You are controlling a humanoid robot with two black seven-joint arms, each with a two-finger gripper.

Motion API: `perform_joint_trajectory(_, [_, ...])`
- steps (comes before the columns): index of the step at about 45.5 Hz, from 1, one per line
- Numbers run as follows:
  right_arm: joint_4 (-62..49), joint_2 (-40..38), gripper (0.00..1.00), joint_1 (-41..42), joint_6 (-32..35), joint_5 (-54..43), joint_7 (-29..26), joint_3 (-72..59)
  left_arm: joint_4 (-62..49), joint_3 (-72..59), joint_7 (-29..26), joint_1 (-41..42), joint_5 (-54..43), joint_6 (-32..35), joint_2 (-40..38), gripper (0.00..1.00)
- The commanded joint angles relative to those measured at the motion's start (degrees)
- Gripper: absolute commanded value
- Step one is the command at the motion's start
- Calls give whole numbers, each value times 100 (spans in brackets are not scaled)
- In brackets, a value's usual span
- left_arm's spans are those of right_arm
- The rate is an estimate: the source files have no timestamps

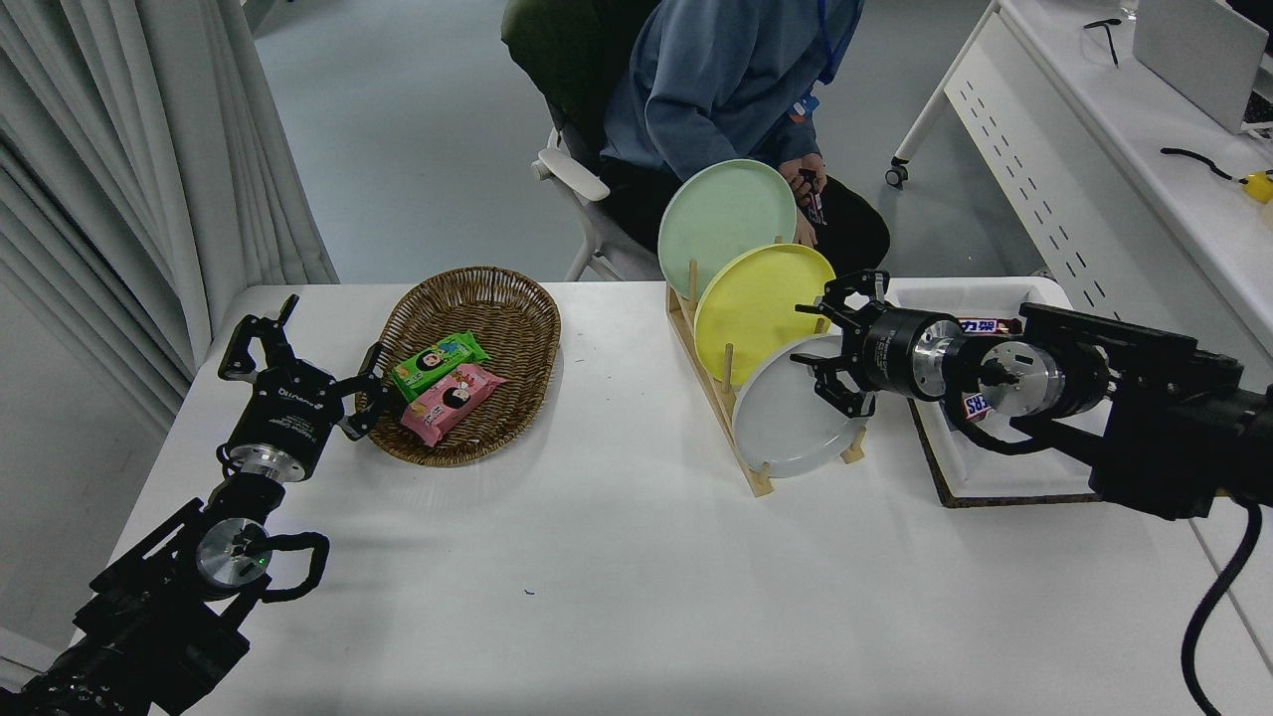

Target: Place the plate on the table

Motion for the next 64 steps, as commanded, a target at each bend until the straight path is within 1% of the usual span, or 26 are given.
perform_joint_trajectory(1, [1,0,46,1,-12,12,-105,66,-4,7,-3,0,0,-1,0,100])
perform_joint_trajectory(7, [1,0,38,1,-21,20,-254,66,-4,-2,-3,0,0,8,0,100])
perform_joint_trajectory(21, [1,-18,37,1,-21,29,-404,145,-4,-2,-3,0,0,-1,0,100])
perform_joint_trajectory(22, [1,-18,35,1,-21,29,-430,145,5,-2,-3,0,0,-1,0,100])
perform_joint_trajectory(23, [1,-18,31,1,-21,29,-474,145,5,7,5,0,0,-1,0,100])
perform_joint_trajectory(24, [1,-18,29,1,-21,29,-500,145,5,7,-3,0,0,-1,0,100])
perform_joint_trajectory(47, [1,-18,28,10,-12,20,-623,198,-4,-2,-3,0,0,-1,0,100])
perform_joint_trajectory(64, [-34,-36,27,62,23,-287,-659,206,-4,7,-3,0,0,-1,0,100])
